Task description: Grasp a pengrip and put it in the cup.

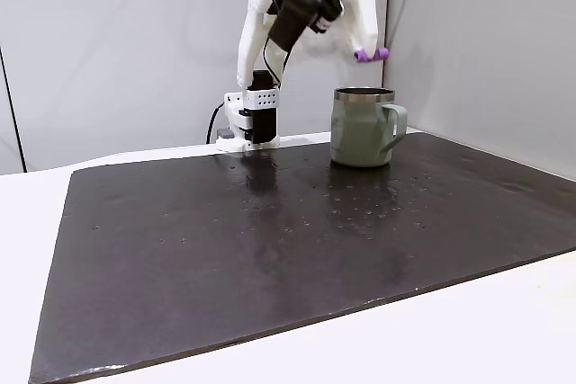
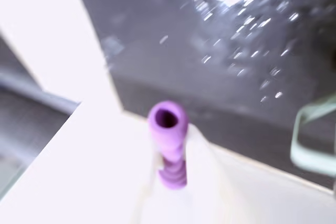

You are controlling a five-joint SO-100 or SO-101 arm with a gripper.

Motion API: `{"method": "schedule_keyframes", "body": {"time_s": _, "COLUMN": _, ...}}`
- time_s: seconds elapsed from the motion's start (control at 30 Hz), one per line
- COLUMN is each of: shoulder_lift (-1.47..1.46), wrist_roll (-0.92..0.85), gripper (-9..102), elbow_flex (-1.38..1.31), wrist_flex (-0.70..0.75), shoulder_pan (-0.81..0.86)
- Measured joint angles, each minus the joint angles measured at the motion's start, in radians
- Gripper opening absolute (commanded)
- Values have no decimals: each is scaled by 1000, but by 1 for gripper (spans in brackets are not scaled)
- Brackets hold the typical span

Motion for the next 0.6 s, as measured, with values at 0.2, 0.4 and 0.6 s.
{"method": "schedule_keyframes", "body": {"time_s": 0.2, "shoulder_lift": 175, "wrist_roll": -37, "gripper": 0, "elbow_flex": 72, "wrist_flex": 2, "shoulder_pan": 5}}
{"method": "schedule_keyframes", "body": {"time_s": 0.4, "shoulder_lift": 314, "wrist_roll": -51, "gripper": 0, "elbow_flex": 250, "wrist_flex": 3, "shoulder_pan": -21}}
{"method": "schedule_keyframes", "body": {"time_s": 0.6, "shoulder_lift": 482, "wrist_roll": -77, "gripper": 0, "elbow_flex": 471, "wrist_flex": 3, "shoulder_pan": -146}}
